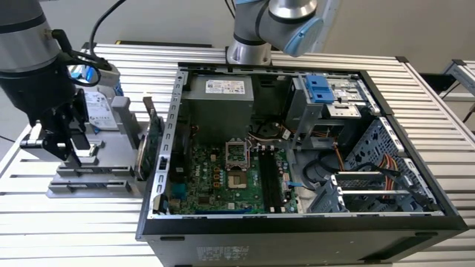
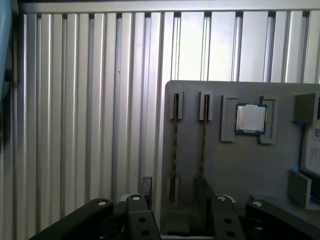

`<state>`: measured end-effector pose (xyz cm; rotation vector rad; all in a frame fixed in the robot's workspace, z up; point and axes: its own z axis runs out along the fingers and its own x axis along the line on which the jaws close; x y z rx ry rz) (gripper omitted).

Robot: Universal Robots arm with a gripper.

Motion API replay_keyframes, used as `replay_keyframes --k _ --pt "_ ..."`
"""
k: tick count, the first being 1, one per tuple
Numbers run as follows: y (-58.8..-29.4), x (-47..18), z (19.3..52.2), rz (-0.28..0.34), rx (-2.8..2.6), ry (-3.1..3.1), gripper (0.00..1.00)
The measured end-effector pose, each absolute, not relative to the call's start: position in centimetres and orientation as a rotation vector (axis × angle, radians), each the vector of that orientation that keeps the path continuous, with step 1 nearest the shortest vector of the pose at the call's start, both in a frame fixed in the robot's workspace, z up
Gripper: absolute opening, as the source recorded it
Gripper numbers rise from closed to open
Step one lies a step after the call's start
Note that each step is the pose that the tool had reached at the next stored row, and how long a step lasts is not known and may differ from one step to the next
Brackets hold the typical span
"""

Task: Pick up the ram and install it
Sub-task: 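Pick up the ram and move it above insertion slot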

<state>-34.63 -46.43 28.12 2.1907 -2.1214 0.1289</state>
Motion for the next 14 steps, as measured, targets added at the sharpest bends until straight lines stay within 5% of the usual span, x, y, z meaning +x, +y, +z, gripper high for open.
replay_keyframes --k 14 --pt "-46.42 -34.66 27.11 0.132 2.192 -2.117 1.0"
